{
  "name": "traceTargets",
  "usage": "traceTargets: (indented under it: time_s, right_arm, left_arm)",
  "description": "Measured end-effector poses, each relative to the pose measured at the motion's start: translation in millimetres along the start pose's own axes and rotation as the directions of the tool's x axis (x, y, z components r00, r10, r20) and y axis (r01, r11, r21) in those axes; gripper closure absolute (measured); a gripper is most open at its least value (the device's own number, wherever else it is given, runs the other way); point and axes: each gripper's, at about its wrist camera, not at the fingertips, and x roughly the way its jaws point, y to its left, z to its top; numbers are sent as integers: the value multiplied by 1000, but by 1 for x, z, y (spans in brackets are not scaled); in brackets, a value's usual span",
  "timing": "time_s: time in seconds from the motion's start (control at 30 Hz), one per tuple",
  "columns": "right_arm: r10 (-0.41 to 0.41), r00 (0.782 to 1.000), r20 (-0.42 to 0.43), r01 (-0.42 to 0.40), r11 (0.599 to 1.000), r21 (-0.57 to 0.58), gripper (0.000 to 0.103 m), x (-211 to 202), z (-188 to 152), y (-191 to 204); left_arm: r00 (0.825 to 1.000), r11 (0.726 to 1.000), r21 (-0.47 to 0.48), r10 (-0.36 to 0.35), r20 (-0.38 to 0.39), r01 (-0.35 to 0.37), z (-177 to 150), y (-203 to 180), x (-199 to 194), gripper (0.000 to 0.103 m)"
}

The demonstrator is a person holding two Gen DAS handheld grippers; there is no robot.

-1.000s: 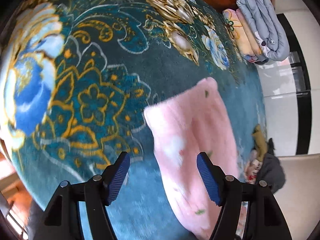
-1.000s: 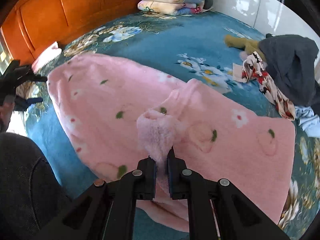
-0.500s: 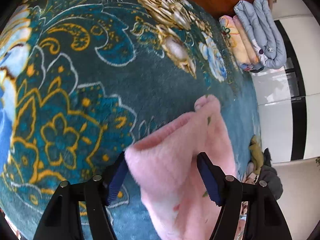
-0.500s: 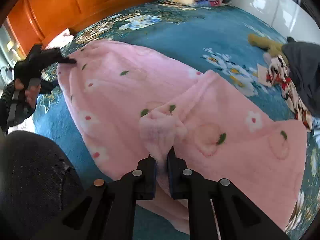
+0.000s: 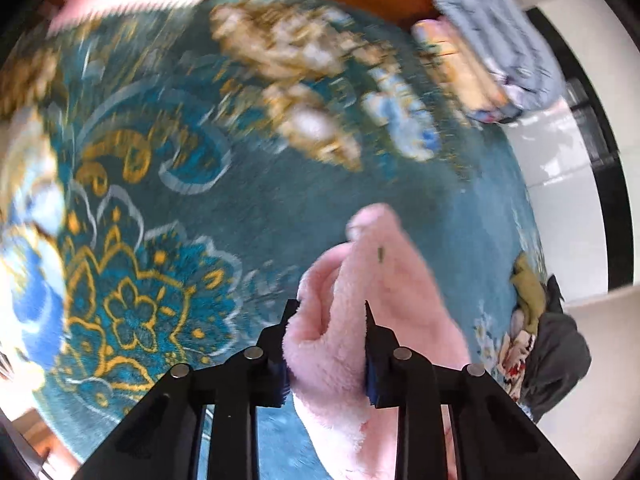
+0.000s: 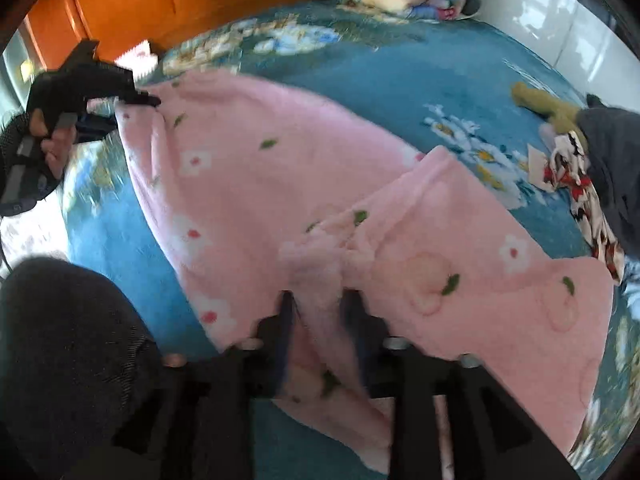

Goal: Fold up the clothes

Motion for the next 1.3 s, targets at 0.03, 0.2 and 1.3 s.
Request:
traceTargets:
  time_s: [0.03, 0.2, 1.3]
  right_arm:
    - [-6, 1000, 31, 6, 1000, 17, 58, -10, 0, -5]
    - [-63, 985, 163, 30, 980, 196, 50, -59, -14, -52]
    - [73, 939, 335, -301, 645, 702, 40, -106, -150, -217]
  left_arm:
    - [1000, 999, 54, -10, 21, 9, -2, -18, -10, 75]
    - [991, 922, 385, -87, 106, 40, -30, -133, -67, 75]
    - [984, 914, 397, -8, -178, 79, -186, -249, 39, 42]
